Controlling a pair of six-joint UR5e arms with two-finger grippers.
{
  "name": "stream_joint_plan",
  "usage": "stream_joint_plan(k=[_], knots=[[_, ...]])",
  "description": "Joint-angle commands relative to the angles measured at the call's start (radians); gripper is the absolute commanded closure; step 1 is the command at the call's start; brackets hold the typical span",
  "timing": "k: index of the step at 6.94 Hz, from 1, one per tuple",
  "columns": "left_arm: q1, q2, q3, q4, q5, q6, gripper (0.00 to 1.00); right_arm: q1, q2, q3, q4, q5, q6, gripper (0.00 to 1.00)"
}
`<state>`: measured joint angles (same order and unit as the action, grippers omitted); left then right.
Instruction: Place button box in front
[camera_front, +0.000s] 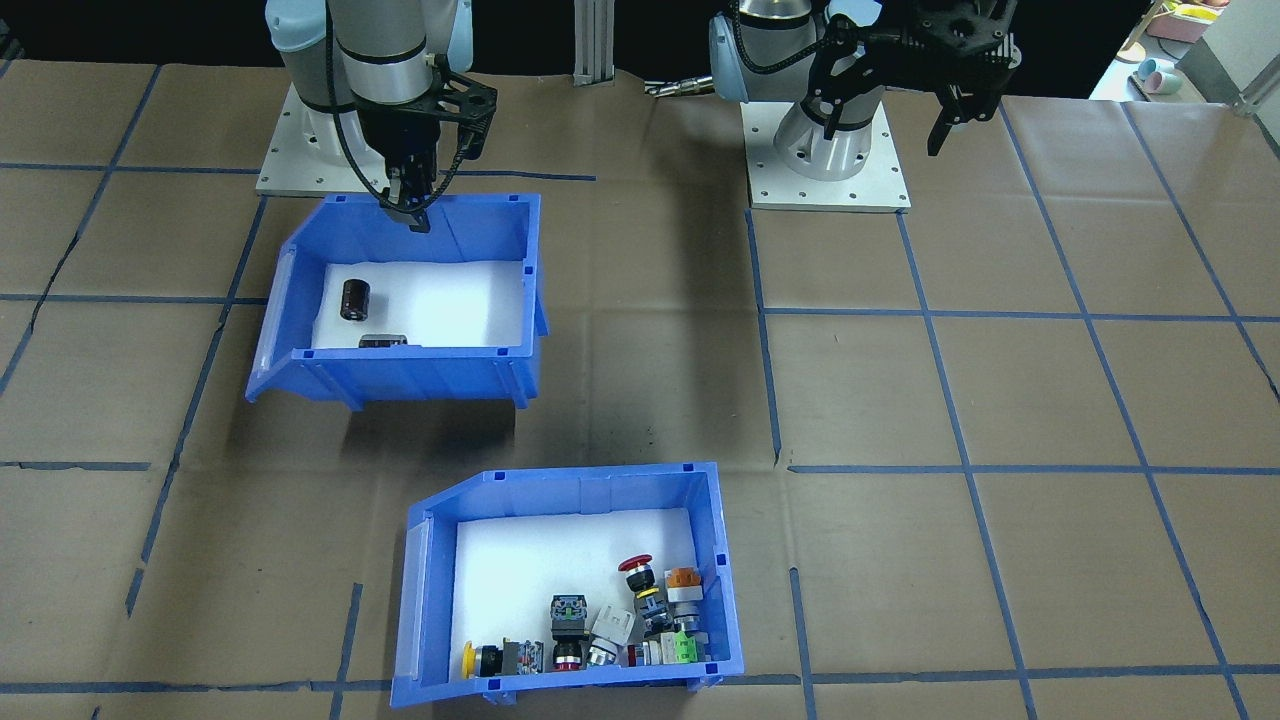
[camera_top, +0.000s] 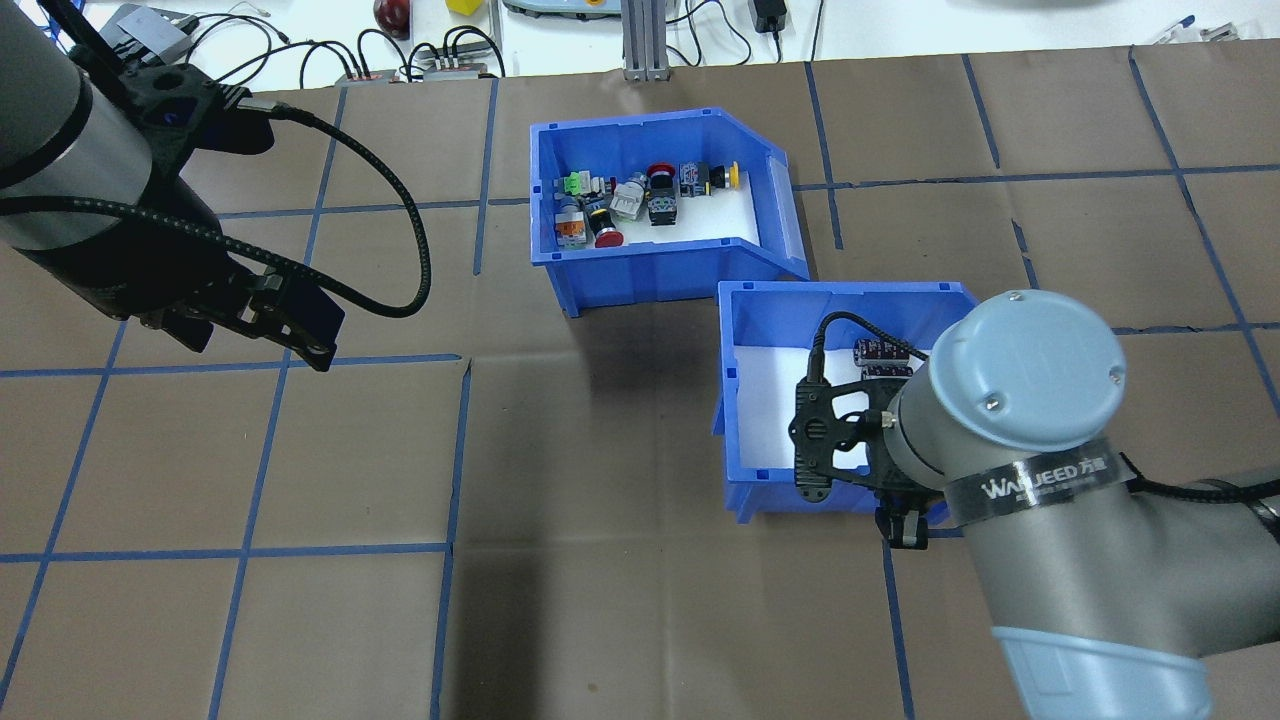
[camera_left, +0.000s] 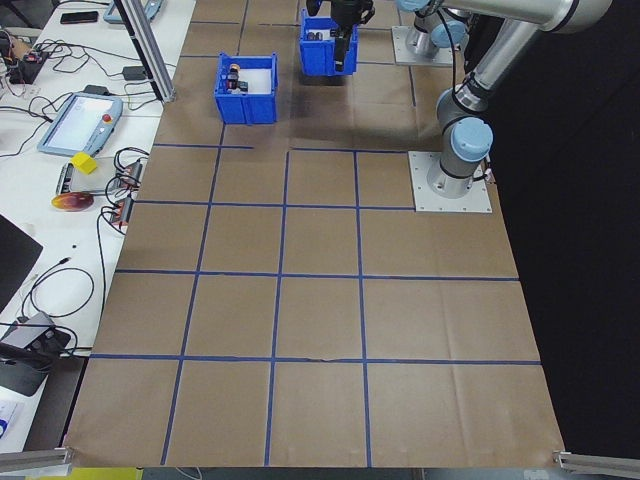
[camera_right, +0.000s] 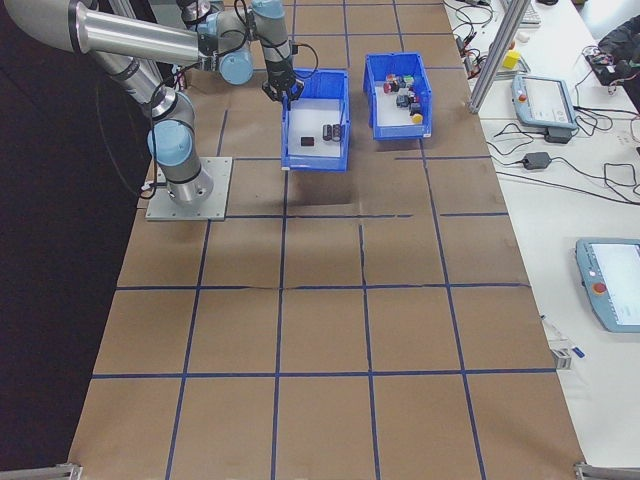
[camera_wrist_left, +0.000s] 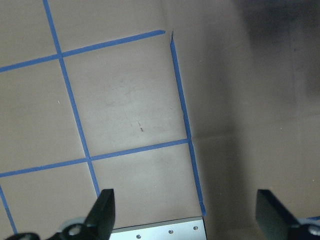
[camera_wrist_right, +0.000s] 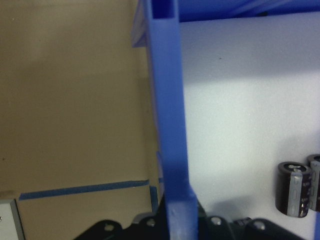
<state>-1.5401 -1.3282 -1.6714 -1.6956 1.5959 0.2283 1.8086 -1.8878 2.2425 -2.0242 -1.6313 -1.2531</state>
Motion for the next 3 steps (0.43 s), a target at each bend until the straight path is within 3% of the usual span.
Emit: stream_joint_plan(k=[1, 3], knots=[[0.0, -0.009, 0.001, 0.023, -0.001, -0.006, 0.0, 0.124, 0.07, 0.0, -0.08, -0.002, 0.107, 0.93], [0.0, 0.016, -0.007, 0.024, 0.007, -0.004, 0.0, 0.221, 0.148, -0.001, -0.149, -0.019, 0.181, 0.93]])
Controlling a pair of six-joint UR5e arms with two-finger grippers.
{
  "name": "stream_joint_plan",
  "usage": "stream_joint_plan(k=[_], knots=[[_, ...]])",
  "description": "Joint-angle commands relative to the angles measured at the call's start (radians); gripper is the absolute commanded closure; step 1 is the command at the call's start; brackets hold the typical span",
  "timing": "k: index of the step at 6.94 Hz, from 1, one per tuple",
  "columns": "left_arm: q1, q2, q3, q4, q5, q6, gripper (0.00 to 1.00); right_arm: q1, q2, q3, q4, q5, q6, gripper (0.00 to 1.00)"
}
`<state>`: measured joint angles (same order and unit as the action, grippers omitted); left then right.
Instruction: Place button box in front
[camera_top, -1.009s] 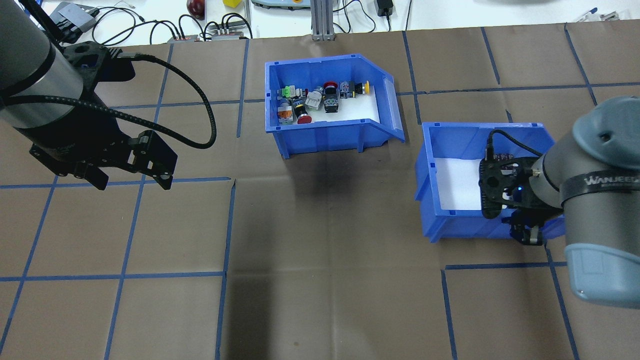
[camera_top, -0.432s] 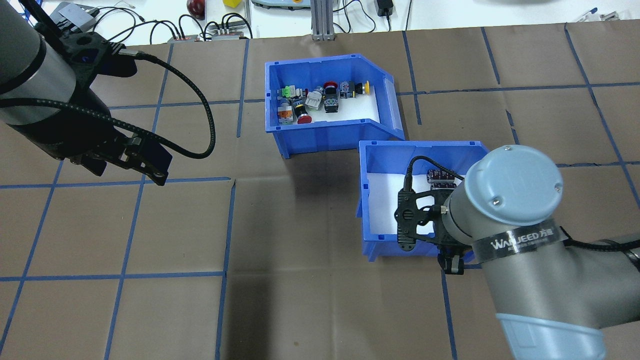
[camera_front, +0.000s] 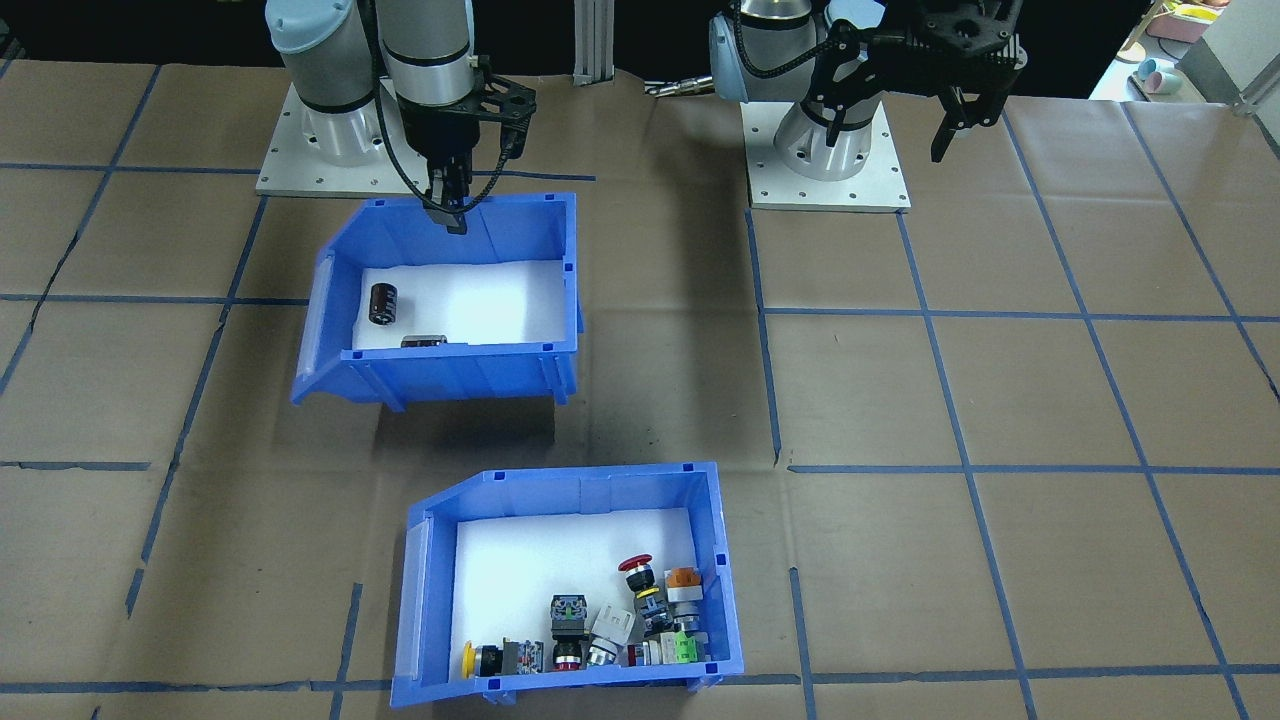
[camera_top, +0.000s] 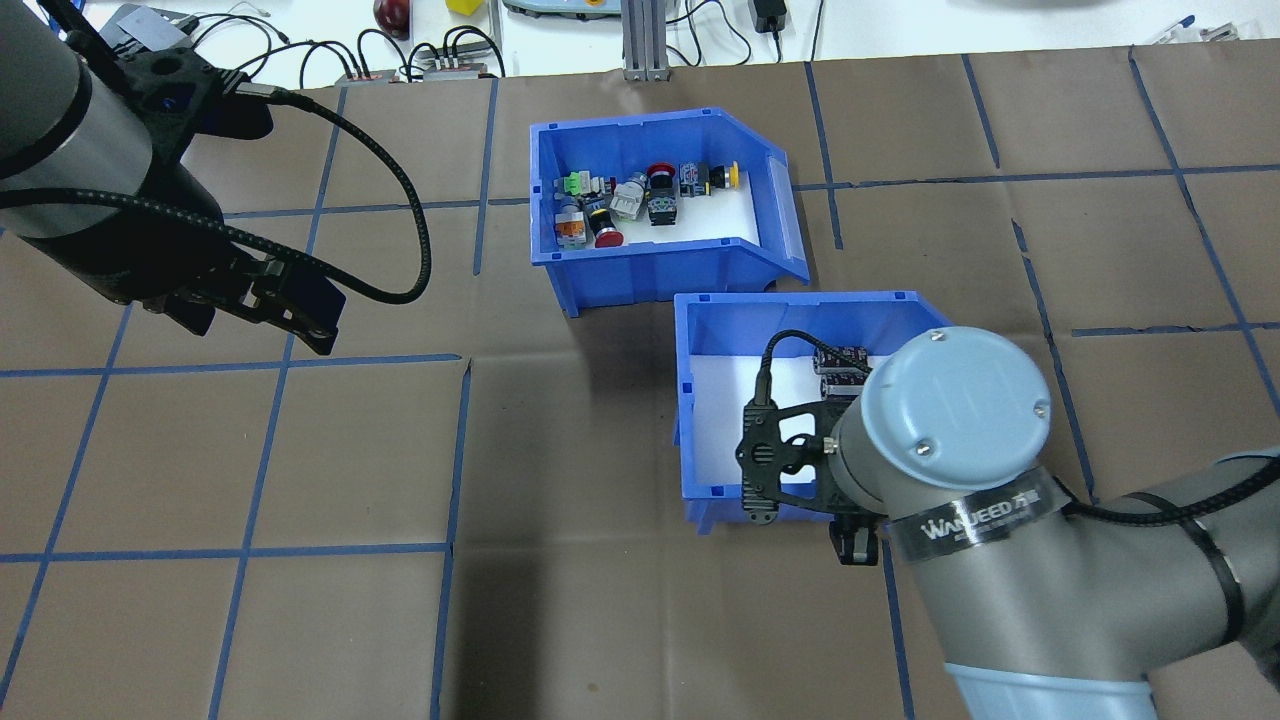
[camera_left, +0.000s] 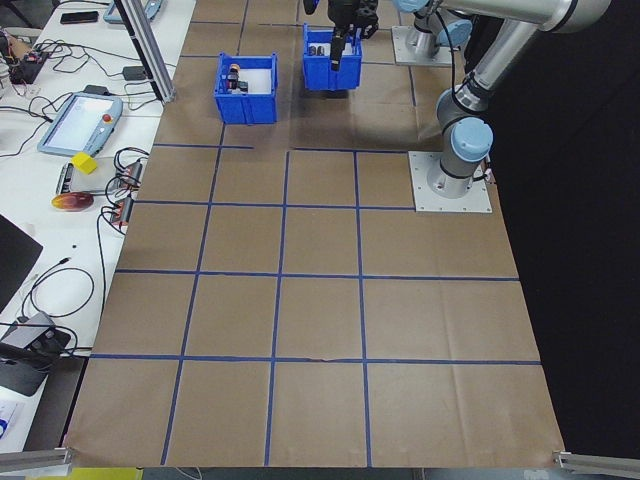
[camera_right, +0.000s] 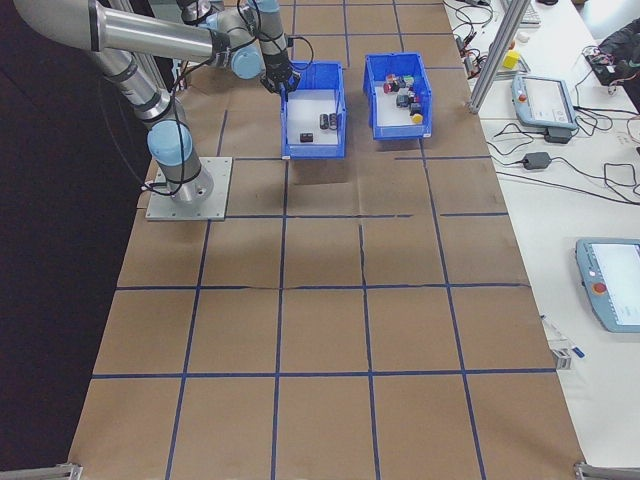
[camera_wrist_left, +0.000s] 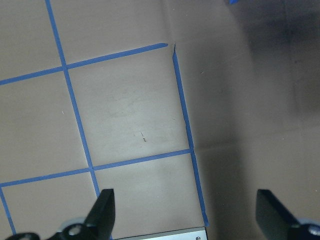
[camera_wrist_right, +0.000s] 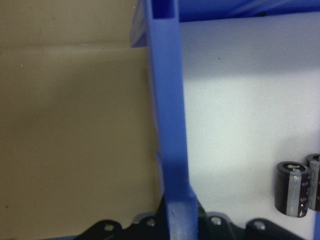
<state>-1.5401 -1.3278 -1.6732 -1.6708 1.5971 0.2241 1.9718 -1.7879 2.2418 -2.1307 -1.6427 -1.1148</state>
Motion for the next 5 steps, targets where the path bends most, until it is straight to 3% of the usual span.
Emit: stream_joint_plan(k=[1, 4, 5], knots=[[-0.002, 0.03, -0.016, 0.002, 0.012, 0.0, 0.0, 0.082, 0.082, -0.001, -0.061, -0.025, 0.079, 0.92], [0.0, 0.061, -0.036, -0.003, 0.012, 0.0, 0.0, 0.154, 0.159, -0.001, -0.127, -0.057, 0.157, 0.9], [-0.002, 0.071, -0.063, 0.009, 0.009, 0.0, 0.0, 0.154, 0.16, -0.001, -0.135, -0.057, 0.165, 0.82]])
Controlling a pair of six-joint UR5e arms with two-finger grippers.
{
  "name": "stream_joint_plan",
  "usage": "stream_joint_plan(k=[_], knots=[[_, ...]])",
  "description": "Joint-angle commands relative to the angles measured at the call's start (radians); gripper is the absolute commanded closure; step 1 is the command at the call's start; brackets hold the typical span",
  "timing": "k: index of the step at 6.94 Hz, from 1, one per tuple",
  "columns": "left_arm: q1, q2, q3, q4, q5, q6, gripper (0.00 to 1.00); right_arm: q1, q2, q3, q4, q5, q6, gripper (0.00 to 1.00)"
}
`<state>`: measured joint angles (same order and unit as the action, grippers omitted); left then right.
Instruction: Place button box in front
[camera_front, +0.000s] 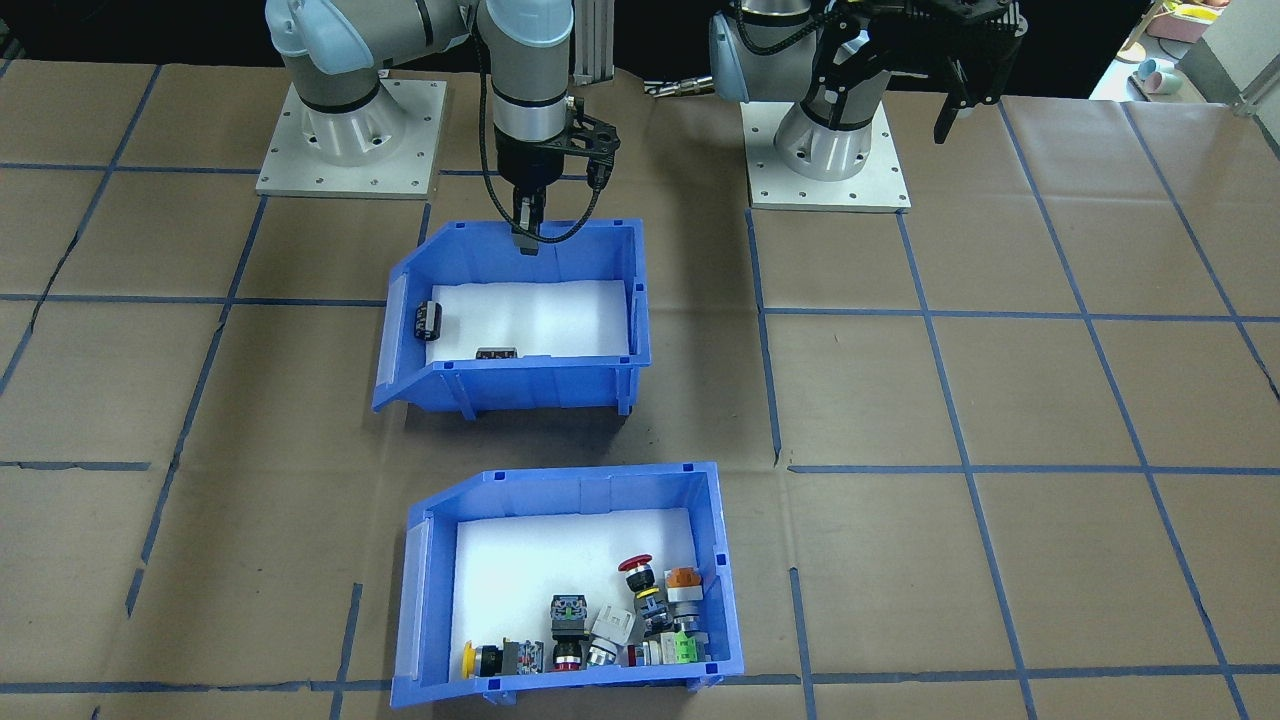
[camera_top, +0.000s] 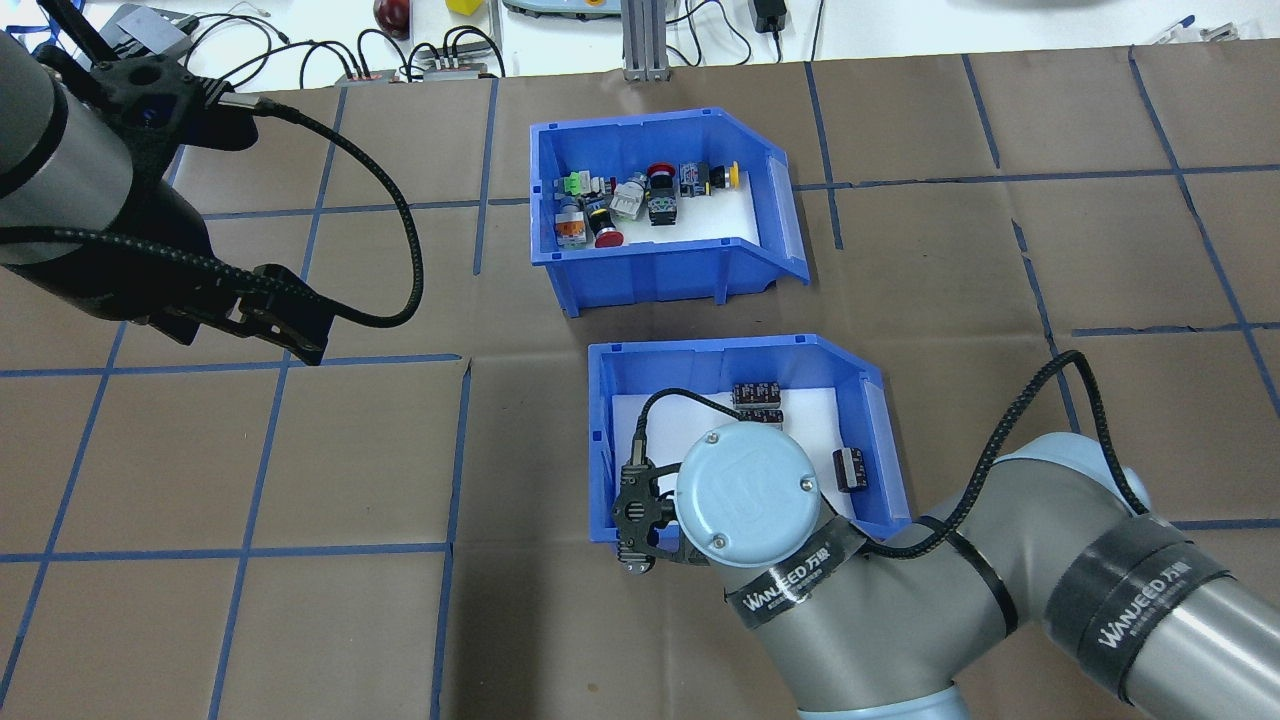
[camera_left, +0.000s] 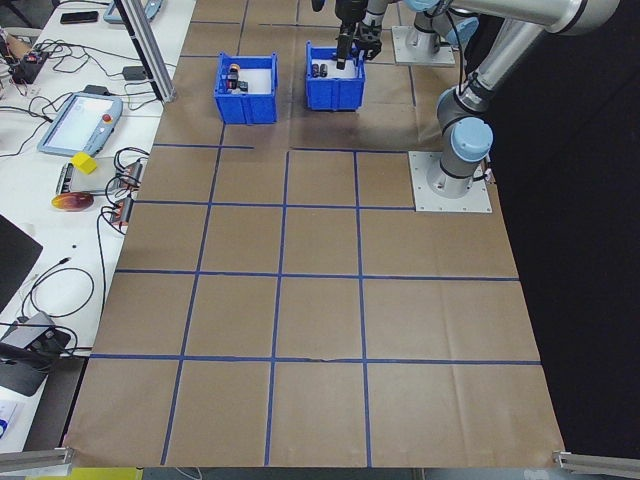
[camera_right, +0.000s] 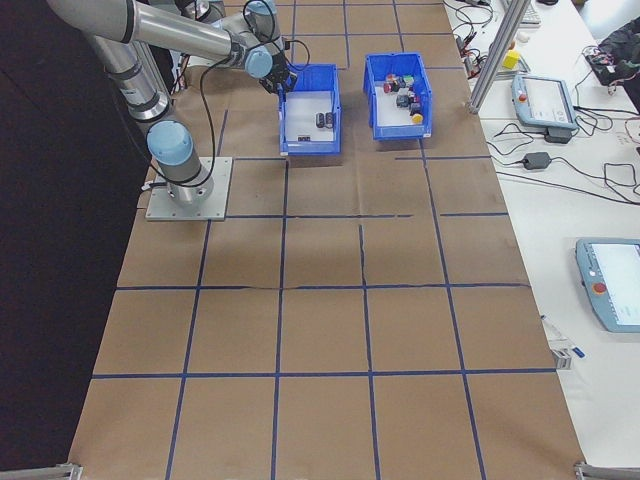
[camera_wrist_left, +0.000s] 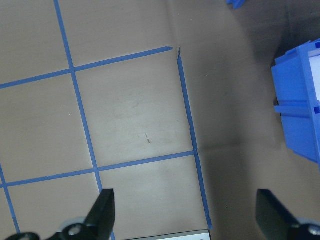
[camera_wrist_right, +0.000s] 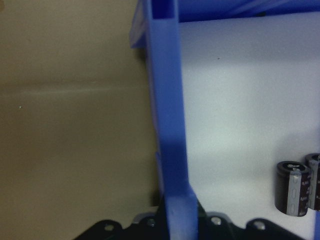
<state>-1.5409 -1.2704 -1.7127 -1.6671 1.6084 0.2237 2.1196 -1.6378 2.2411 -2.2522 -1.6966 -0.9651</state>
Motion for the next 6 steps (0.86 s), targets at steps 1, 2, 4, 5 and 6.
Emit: stream_joint_plan(k=[1, 2, 4, 5, 6], knots=[[0.001, 0.029, -0.036, 0.006, -0.001, 0.002, 0.0, 0.007, 0.015, 0.0, -0.017, 0.005, 0.019, 0.07], [0.001, 0.022, -0.036, 0.009, -0.004, 0.0, 0.0, 0.005, 0.018, -0.003, -0.015, -0.004, 0.02, 0.0], [0.001, 0.019, -0.036, 0.018, -0.001, 0.006, 0.0, 0.0, -0.017, -0.044, 0.022, -0.044, 0.013, 0.0], [0.001, 0.004, -0.033, 0.02, -0.002, 0.003, 0.0, -0.01, -0.046, -0.079, 0.111, -0.046, 0.011, 0.0], [0.001, 0.0, -0.034, 0.05, -0.008, -0.001, 0.0, -0.03, -0.084, -0.131, 0.216, -0.046, 0.008, 0.0]])
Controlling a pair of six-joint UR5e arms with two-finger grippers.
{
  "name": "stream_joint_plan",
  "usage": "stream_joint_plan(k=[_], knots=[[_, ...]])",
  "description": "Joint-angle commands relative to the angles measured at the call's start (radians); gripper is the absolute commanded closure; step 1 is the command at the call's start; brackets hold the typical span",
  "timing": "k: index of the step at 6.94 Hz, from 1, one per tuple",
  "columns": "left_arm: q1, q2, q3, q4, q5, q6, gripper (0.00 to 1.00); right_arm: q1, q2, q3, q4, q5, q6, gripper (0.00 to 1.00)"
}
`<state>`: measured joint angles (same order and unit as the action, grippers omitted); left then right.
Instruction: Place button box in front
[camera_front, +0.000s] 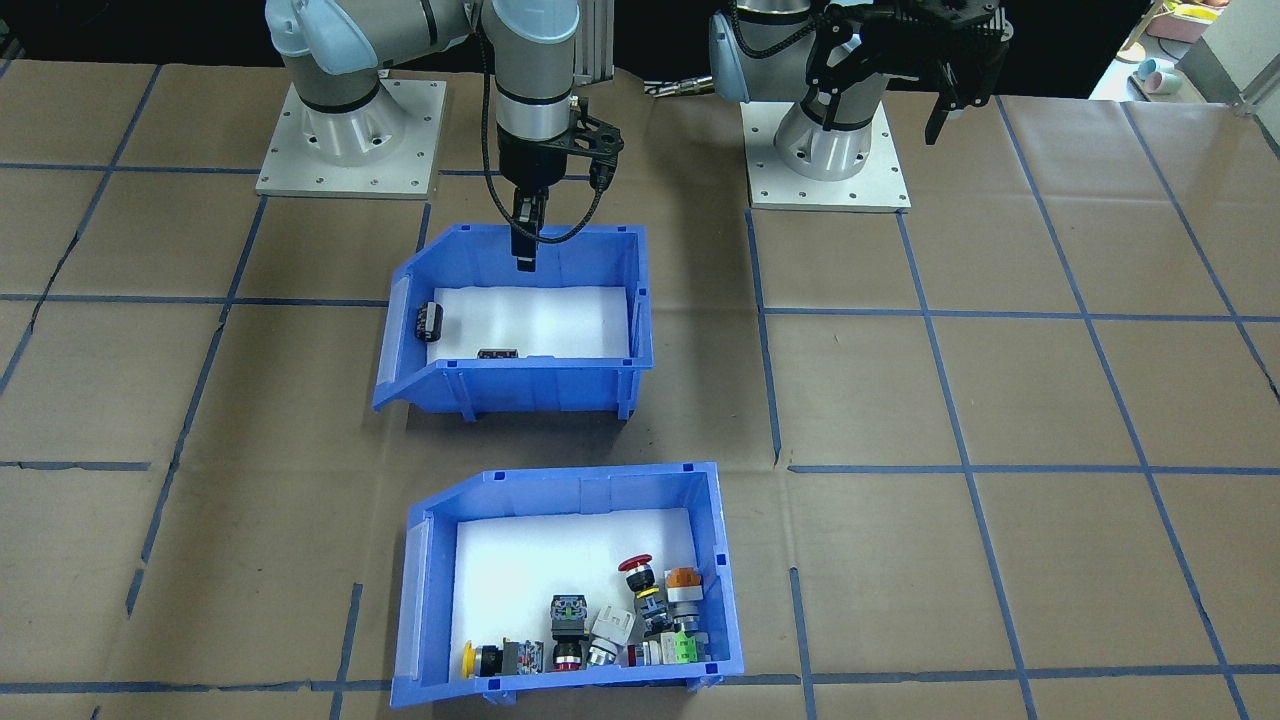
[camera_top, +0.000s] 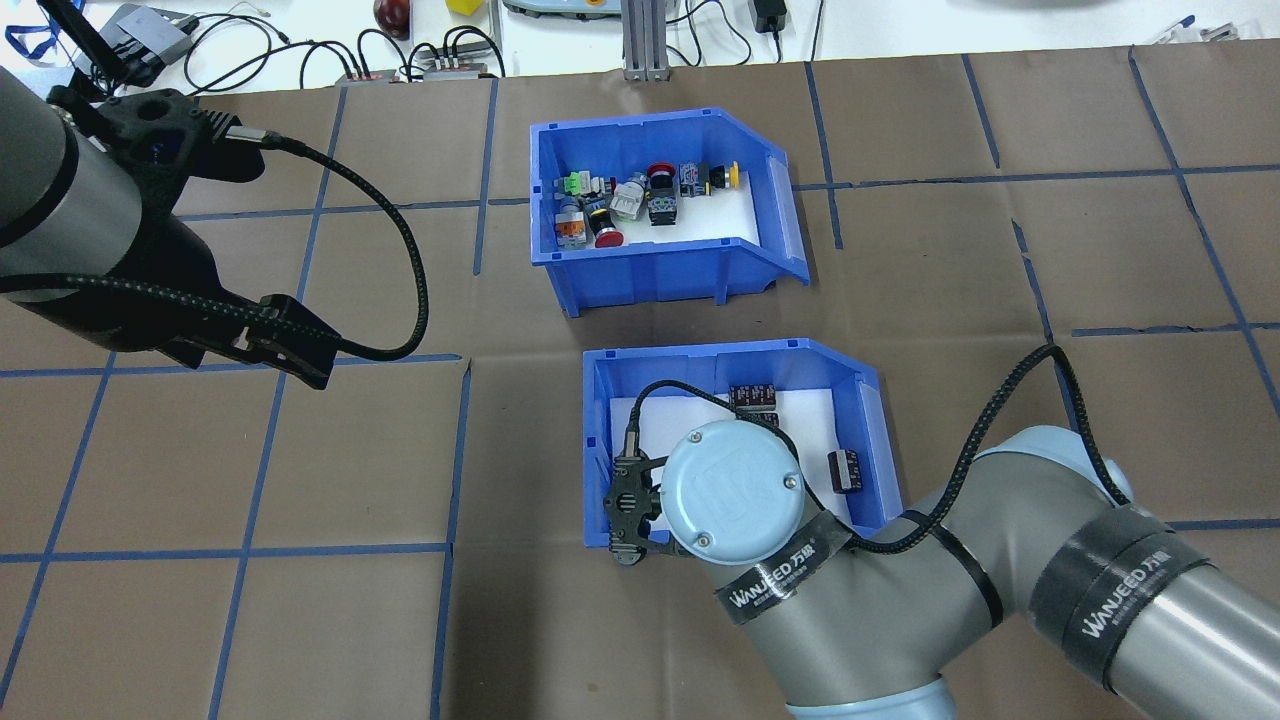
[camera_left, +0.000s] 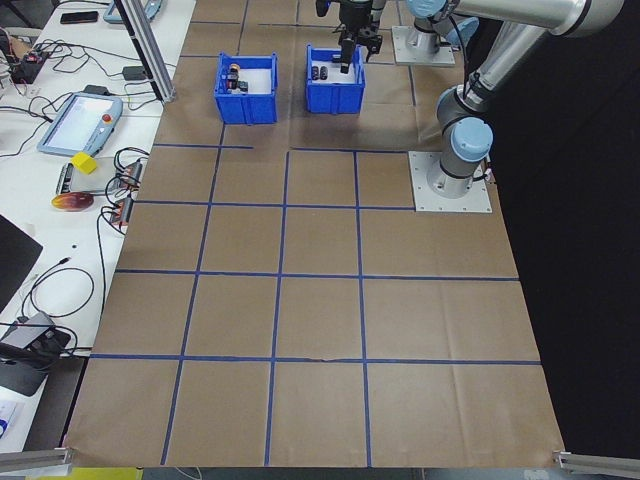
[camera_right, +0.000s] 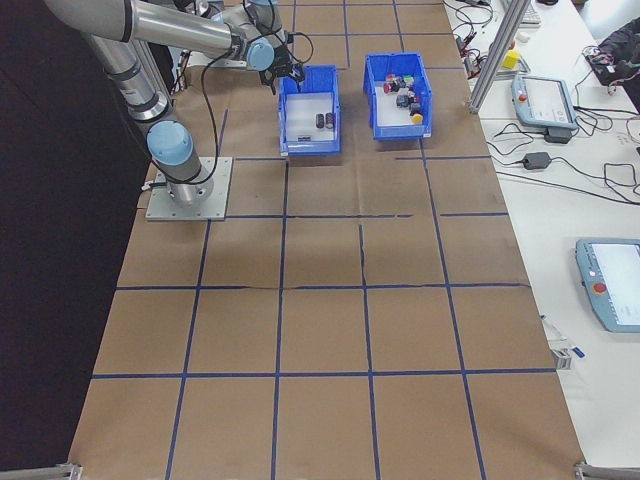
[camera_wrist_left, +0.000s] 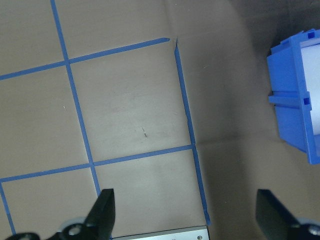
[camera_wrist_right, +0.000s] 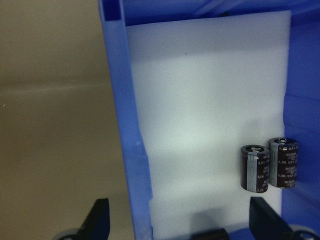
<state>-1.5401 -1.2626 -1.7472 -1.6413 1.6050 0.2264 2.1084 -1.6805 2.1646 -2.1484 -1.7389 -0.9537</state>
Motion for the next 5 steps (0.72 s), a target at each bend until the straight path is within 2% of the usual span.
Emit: stream_joint_plan(k=[1, 2, 5], knots=[[0.0, -0.018, -0.006, 0.029, -0.008, -0.013, 0.0, -0.068, -0.053, -0.124, 0.215, -0.004, -0.007, 0.0], [0.0, -0.017, -0.018, 0.035, -0.007, -0.028, 0.0, -0.155, -0.054, -0.178, 0.292, -0.001, -0.008, 0.0], [0.0, -0.02, -0.038, 0.038, -0.004, -0.033, 0.0, -0.477, -0.059, -0.226, 0.312, 0.013, 0.01, 0.0]])
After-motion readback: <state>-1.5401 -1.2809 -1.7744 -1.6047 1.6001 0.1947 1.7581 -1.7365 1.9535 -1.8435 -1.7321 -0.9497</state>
